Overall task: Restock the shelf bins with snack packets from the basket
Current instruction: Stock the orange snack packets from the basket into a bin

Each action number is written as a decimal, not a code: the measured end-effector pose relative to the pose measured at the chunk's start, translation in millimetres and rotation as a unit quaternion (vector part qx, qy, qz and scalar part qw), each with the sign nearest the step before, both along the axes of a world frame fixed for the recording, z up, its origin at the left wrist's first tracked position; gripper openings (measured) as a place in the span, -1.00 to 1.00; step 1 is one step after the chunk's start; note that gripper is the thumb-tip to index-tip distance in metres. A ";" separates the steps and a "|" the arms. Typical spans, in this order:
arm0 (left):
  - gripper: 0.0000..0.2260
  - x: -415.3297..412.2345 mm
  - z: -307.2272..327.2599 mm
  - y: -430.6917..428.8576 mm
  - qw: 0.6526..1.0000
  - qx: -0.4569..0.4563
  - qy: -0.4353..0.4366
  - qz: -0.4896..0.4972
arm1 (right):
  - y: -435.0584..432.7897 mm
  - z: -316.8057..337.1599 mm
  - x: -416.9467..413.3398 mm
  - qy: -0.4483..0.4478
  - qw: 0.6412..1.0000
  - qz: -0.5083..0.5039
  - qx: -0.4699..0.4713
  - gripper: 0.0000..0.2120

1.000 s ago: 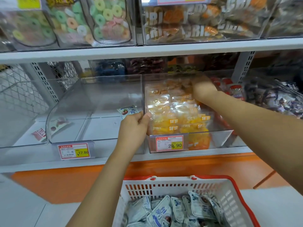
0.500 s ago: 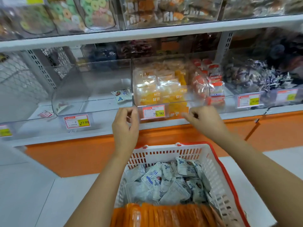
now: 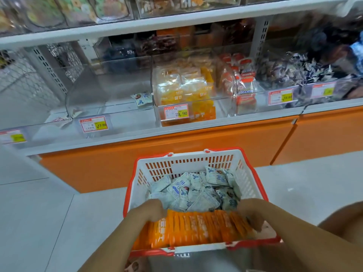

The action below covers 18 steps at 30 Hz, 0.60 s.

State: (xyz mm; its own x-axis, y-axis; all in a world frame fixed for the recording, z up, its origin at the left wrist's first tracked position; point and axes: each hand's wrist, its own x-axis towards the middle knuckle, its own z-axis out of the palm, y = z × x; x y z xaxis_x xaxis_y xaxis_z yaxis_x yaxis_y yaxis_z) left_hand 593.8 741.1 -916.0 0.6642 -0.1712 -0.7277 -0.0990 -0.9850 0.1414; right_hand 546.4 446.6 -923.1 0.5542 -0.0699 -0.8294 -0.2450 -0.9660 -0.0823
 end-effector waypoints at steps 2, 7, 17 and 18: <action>-0.66 -4.4 -4.3 -8.2 1.000 0.015 -0.020 -0.007 | 1.1 -8.4 -8.6 0.090 0.957 -0.243 0.129 -0.35; -0.72 1.8 -8.5 -12.7 0.998 0.043 -0.020 -0.031 | 16.6 -10.7 -7.7 0.003 0.965 -0.229 0.129 -0.59; -0.68 6.8 -14.8 -46.0 0.994 -0.064 -0.092 -0.003 | 57.8 -23.0 7.5 -0.308 0.941 -0.127 0.062 -0.85; -0.68 4.0 -17.9 -47.5 0.995 -0.055 -0.077 -0.018 | 54.4 -27.3 11.9 -0.322 0.935 -0.136 0.063 -0.81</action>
State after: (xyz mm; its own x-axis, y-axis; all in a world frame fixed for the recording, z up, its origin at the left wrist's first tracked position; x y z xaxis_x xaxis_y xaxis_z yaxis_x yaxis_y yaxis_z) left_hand 597.9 693.6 -933.9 0.7579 -0.2696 -0.5940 -0.1622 -0.9599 0.2287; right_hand 558.2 501.0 -950.4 0.9170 -0.2052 -0.3420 -0.3411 -0.8479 -0.4058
